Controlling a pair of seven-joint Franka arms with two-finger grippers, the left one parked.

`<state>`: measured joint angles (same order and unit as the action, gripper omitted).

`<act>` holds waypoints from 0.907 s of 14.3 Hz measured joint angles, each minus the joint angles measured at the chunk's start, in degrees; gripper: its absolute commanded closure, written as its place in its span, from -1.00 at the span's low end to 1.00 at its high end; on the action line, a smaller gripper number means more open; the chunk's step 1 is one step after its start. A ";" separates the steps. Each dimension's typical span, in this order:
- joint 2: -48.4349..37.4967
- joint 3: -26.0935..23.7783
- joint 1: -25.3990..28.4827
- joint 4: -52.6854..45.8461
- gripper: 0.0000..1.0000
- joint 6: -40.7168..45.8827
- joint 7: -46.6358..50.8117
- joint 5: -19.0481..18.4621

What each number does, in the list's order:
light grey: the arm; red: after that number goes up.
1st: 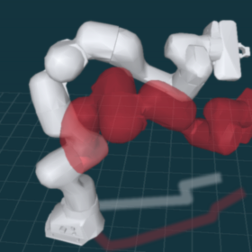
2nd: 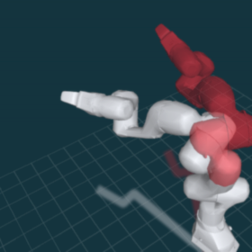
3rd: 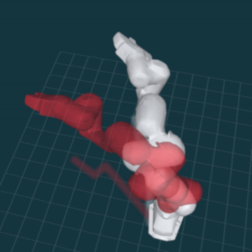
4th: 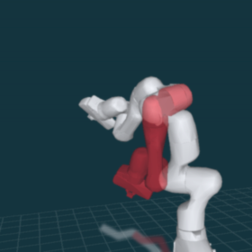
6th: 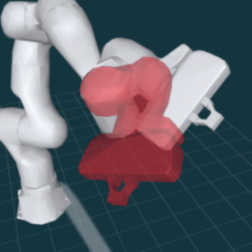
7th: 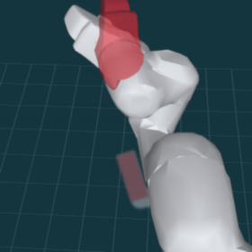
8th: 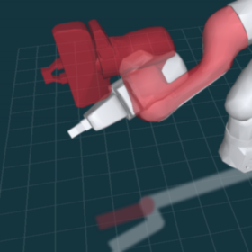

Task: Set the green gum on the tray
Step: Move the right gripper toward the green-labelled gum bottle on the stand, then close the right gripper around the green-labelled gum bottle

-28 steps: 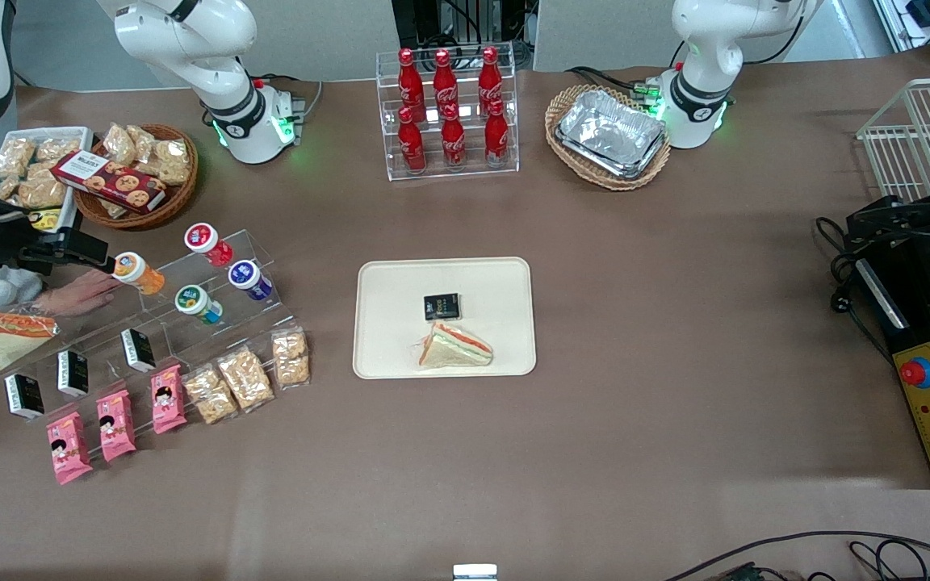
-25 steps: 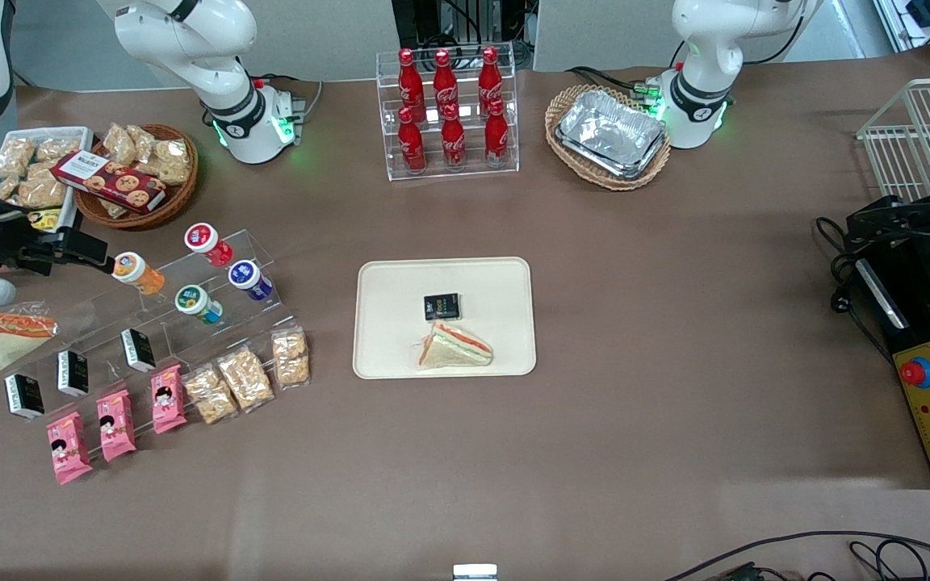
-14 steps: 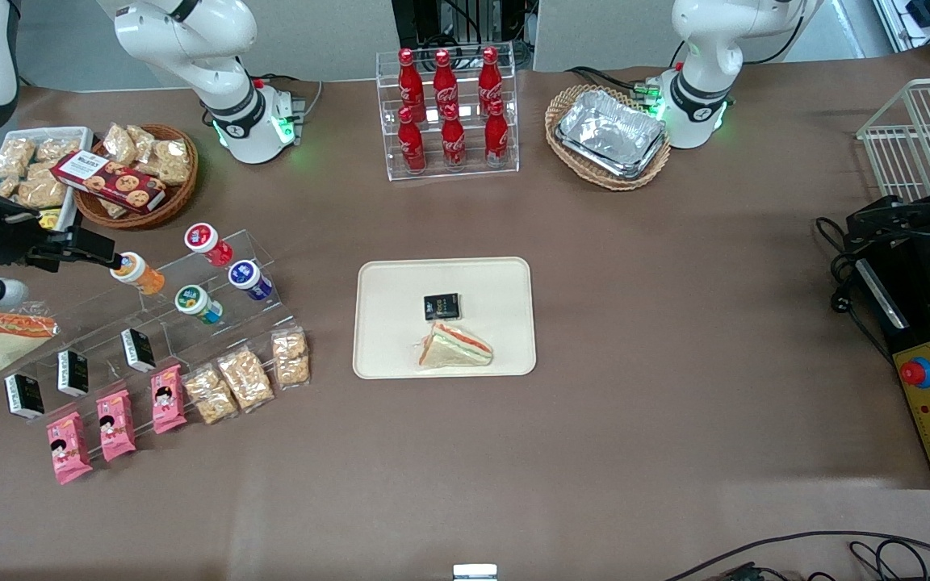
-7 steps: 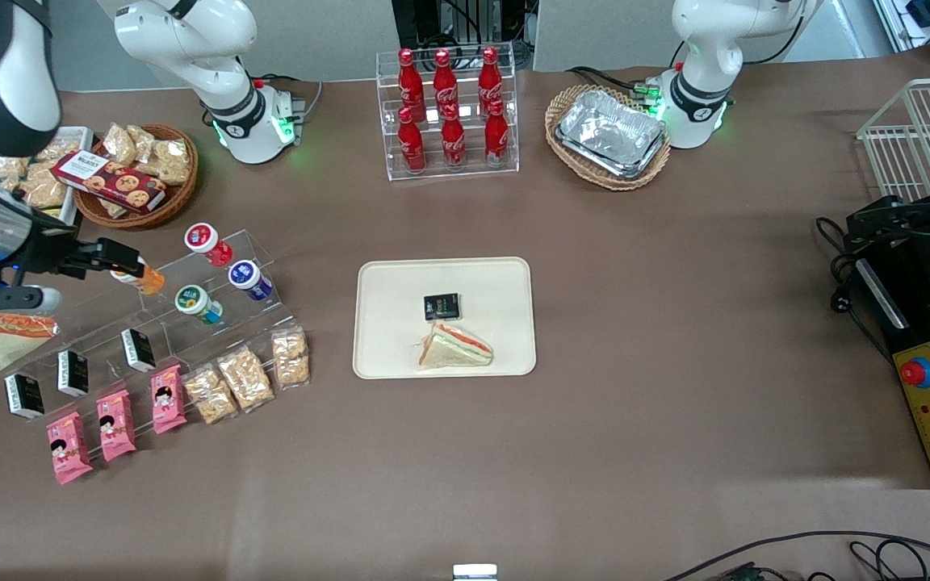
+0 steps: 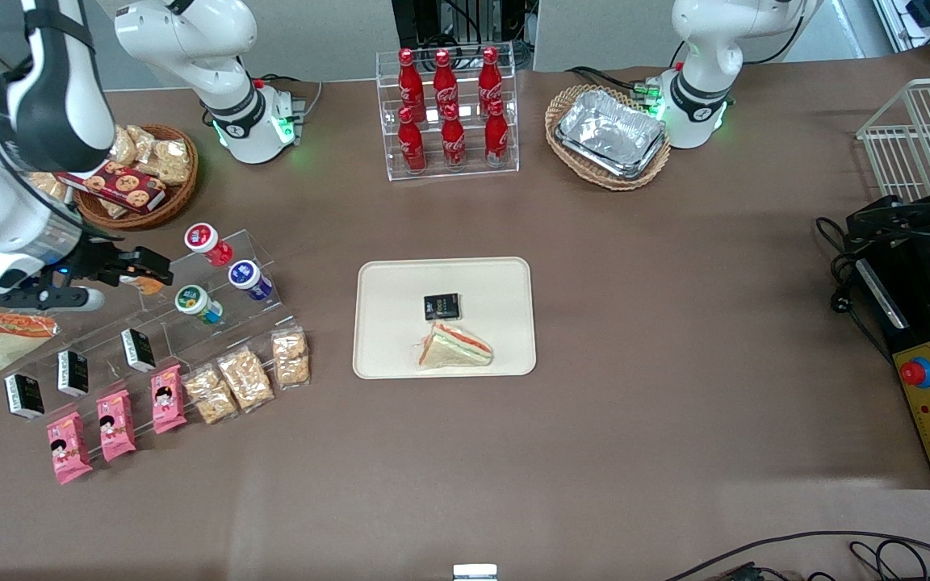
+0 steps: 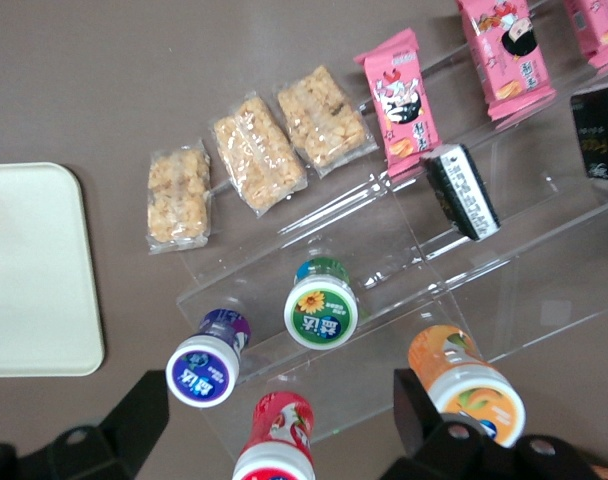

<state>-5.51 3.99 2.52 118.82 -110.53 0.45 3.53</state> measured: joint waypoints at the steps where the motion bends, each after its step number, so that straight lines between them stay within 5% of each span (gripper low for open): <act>1: -0.36 -0.06 0.01 2.08 -1.00 -2.01 0.00 0.00; 13: 1.67 -0.37 1.03 16.83 -1.00 -19.87 -0.11 -2.51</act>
<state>-3.84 3.63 3.55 135.65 -130.40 0.34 1.02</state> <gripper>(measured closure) 0.000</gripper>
